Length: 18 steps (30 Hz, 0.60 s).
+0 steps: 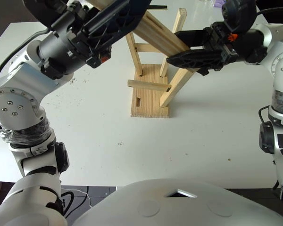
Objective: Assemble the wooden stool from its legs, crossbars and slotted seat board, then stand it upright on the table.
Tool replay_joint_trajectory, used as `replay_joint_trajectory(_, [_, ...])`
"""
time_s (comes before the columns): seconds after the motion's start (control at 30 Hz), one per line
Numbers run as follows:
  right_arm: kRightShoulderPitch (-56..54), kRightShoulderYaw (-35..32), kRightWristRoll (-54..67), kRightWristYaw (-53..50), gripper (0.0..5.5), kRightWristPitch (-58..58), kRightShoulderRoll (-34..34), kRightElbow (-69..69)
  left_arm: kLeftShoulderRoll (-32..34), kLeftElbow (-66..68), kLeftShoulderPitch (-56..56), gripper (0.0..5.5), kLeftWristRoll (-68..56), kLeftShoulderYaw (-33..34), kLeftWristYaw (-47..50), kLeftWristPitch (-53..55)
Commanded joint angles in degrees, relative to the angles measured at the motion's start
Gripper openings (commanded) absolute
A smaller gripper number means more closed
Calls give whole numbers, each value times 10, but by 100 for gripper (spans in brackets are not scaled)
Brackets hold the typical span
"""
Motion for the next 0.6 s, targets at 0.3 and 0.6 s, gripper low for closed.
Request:
replay_joint_trajectory(0.3, [1, -52, -32, -53, 345, -69, 22, 22, 32, 35, -24, 208, 106, 26, -78, -43])
replay_joint_trajectory(0.6, [9, -94, -100, -124, 345, -176, 37, 62, 126, 115, 20, 208, 253, 110, -158, -107])
